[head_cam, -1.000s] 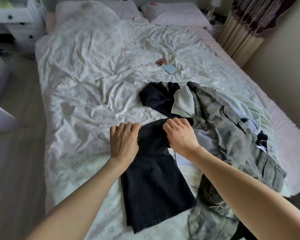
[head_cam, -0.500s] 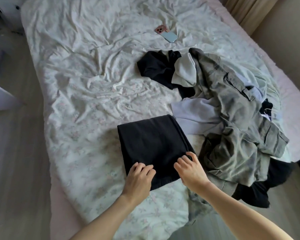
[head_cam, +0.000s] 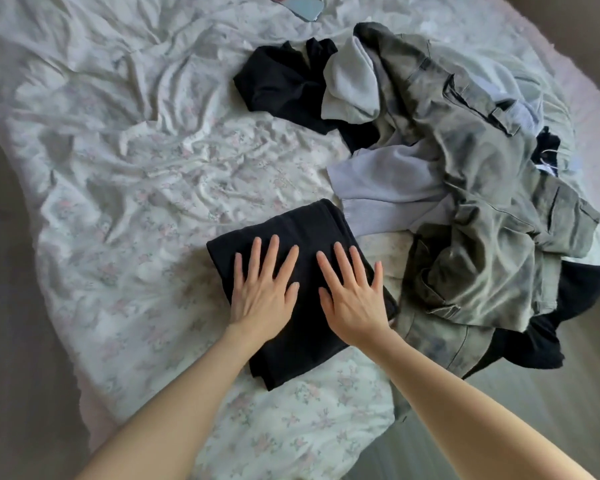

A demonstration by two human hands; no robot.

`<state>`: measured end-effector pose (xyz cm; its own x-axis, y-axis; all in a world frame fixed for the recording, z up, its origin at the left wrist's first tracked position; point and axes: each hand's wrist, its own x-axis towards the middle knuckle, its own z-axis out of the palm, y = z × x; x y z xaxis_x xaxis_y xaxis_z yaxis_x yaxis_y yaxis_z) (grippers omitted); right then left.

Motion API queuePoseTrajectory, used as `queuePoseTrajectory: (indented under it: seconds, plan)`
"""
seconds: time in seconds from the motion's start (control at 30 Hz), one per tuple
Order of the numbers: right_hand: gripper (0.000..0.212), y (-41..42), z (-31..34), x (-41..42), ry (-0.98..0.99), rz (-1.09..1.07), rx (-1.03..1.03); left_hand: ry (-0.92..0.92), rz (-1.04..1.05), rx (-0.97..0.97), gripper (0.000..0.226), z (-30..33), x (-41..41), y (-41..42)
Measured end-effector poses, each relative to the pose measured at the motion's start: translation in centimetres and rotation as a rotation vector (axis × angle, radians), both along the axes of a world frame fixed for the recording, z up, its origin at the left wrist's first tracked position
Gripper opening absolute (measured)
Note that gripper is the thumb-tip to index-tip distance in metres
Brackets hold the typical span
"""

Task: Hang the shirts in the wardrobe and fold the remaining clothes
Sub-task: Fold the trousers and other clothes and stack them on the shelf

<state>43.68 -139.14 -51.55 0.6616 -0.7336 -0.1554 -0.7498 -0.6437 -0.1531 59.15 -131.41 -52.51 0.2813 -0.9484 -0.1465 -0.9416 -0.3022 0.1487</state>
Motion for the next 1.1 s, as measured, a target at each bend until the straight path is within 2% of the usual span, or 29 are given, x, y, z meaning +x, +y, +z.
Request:
queuePoseTrajectory:
  seconds: [0.17,0.33,0.43,0.5,0.6,0.67,0.73,0.83,0.9,1.0,1.1]
  plan:
    - [0.06,1.4,-4.6,-2.1,0.162,-0.17,0.092,-0.084,-0.02,0.104,0.065,-4.6,2.5,0.9]
    - [0.061,2.3,-4.8,-2.3,0.096,-0.347,0.185,-0.023,0.0,0.159,0.066,-3.9,2.5,0.4]
    - [0.063,4.1,-3.1,-2.0,-0.099,-0.573,0.224,0.045,-0.017,0.218,0.067,-2.0,3.2,-0.4]
    - [0.067,5.4,-2.0,-1.2,-0.313,-0.81,0.25,0.09,-0.023,0.223,0.068,-0.8,4.2,-2.3]
    - [0.077,6.7,-0.7,-0.1,-0.636,-1.283,0.542,0.206,-0.041,0.284,0.07,0.1,5.5,-6.5]
    - [0.079,6.9,-0.4,0.9,-0.783,-1.471,0.781,0.341,-0.041,0.34,0.078,0.2,6.4,-9.2]
    - [0.083,6.8,-0.4,1.5,-0.805,-1.543,0.869,0.518,-0.017,0.406,0.089,0.1,7.2,-11.0]
    - [0.087,6.7,-0.9,1.9,-0.735,-1.584,0.856,0.721,0.025,0.5,0.101,-0.2,8.0,-12.3]
    - [0.089,6.8,-1.2,2.0,-0.779,-1.605,0.848,0.747,0.037,0.516,0.103,-0.4,8.3,-12.7]
    - [0.091,7.3,-1.4,1.9,-0.957,-1.594,0.876,0.743,0.052,0.522,0.098,-0.9,8.4,-12.8]
    - [0.087,7.2,-0.9,2.3,-1.104,-1.584,0.873,0.851,0.095,0.534,0.091,-0.8,8.3,-12.7]
